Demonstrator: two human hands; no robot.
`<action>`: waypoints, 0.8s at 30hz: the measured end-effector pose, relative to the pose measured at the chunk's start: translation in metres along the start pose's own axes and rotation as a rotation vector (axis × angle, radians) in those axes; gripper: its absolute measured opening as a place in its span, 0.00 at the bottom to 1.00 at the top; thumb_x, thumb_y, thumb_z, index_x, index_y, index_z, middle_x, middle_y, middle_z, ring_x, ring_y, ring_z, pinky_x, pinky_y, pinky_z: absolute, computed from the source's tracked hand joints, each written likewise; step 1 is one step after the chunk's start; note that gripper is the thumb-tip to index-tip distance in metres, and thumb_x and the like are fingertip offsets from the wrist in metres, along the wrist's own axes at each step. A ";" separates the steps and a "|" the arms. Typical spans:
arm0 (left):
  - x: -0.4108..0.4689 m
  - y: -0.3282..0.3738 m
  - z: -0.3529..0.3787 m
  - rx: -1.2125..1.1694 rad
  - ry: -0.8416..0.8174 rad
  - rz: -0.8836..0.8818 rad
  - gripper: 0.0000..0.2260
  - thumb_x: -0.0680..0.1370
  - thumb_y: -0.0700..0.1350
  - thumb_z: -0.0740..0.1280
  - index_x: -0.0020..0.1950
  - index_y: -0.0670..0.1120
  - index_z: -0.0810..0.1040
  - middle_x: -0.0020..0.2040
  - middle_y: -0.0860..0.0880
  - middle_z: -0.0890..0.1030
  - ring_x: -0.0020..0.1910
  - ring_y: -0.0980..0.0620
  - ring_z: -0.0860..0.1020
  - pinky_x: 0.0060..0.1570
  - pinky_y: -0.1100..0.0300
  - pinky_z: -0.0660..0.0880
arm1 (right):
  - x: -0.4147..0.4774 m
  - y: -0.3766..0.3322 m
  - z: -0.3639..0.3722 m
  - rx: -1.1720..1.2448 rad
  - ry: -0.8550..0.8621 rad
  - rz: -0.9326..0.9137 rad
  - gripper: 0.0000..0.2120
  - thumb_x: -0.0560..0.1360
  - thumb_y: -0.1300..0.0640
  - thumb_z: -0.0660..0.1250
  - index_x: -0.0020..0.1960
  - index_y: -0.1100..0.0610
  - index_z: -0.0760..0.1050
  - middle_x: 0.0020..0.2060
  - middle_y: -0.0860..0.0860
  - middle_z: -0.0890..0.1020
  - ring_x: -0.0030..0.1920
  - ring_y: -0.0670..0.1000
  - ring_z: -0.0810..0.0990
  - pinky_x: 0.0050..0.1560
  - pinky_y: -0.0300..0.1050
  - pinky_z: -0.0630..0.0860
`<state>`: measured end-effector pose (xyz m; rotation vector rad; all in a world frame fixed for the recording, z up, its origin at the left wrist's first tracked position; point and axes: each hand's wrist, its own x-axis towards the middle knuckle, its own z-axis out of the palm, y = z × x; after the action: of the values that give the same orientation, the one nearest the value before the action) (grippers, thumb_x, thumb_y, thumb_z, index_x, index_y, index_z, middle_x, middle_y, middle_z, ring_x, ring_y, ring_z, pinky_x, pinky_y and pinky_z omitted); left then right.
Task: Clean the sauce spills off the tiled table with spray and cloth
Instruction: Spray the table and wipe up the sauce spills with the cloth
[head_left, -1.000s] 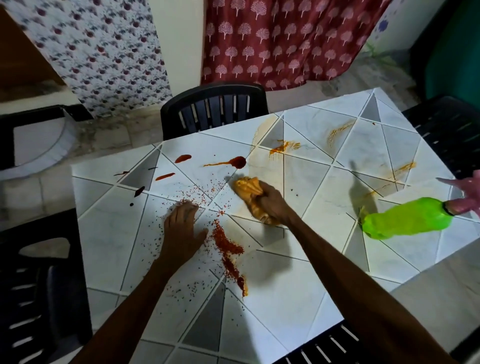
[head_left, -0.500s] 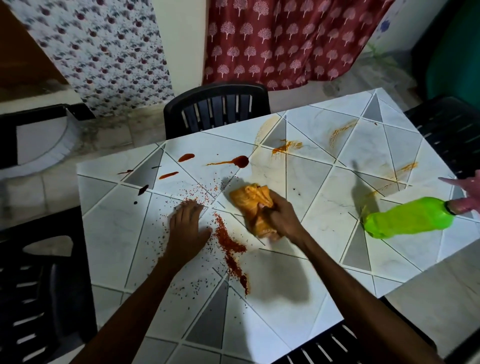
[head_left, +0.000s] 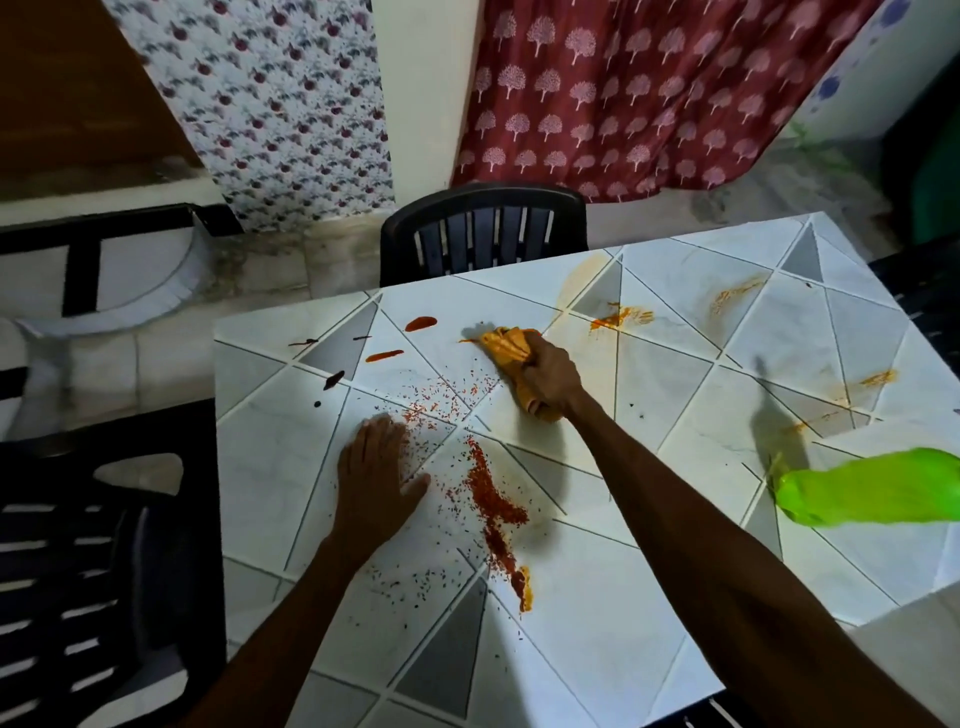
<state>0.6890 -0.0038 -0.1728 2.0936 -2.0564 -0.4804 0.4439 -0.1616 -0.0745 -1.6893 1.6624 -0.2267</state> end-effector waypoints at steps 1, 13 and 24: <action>-0.001 -0.002 -0.002 -0.015 0.012 -0.003 0.38 0.73 0.67 0.59 0.75 0.42 0.67 0.76 0.40 0.65 0.76 0.38 0.62 0.70 0.39 0.63 | -0.003 -0.005 0.006 -0.021 -0.033 -0.027 0.37 0.66 0.45 0.58 0.74 0.54 0.69 0.61 0.61 0.81 0.59 0.64 0.79 0.57 0.54 0.76; -0.016 -0.026 -0.009 -0.078 0.054 -0.021 0.37 0.73 0.65 0.64 0.72 0.41 0.69 0.73 0.40 0.69 0.73 0.40 0.67 0.67 0.42 0.69 | -0.082 0.011 0.061 -0.194 -0.295 -0.324 0.19 0.75 0.63 0.69 0.64 0.52 0.78 0.55 0.53 0.85 0.52 0.55 0.82 0.48 0.46 0.76; -0.032 -0.049 -0.021 -0.094 0.088 -0.149 0.36 0.73 0.66 0.58 0.74 0.44 0.68 0.75 0.41 0.67 0.75 0.40 0.64 0.69 0.40 0.64 | 0.010 -0.052 0.014 -0.053 0.058 -0.222 0.25 0.67 0.54 0.59 0.63 0.55 0.77 0.51 0.57 0.85 0.48 0.55 0.79 0.43 0.48 0.73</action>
<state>0.7425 0.0270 -0.1659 2.1800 -1.8036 -0.4866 0.4947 -0.1722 -0.0565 -1.9252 1.5331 -0.3437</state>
